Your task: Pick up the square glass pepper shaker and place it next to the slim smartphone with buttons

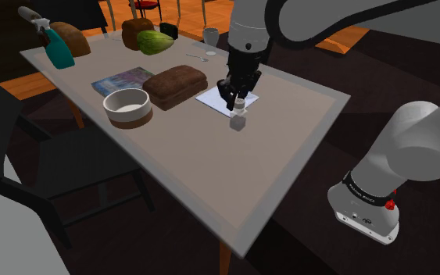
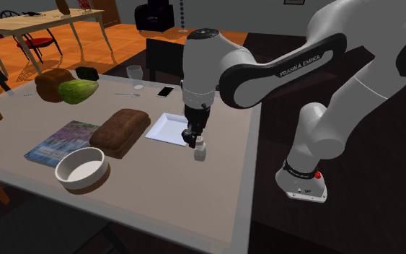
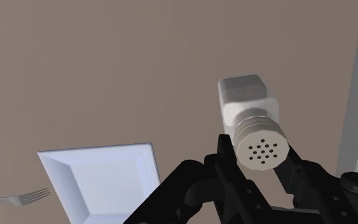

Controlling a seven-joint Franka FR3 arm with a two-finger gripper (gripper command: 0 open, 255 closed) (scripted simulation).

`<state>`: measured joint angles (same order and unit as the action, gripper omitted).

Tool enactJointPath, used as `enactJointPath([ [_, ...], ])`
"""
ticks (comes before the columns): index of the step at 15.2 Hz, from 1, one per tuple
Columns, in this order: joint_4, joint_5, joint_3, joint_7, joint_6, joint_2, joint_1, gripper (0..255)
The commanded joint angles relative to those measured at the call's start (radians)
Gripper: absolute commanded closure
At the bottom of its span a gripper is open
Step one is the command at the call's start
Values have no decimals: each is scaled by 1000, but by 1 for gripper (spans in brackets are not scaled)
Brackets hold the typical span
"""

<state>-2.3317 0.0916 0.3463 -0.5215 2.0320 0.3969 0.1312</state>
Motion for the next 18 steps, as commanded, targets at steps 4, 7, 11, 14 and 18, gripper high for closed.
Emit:
enactJointPath([
  [4,56,-1,-9,5,-69,13,-2,255],
  [7,84,-2,-12,6,-100,17,-2,255],
  [11,86,-28,-73,94,-69,-21,-42,255],
  [14,100,-48,-117,157,-46,-59,-72,255],
  [18,135,-70,-172,238,-19,-122,-111,255],
])
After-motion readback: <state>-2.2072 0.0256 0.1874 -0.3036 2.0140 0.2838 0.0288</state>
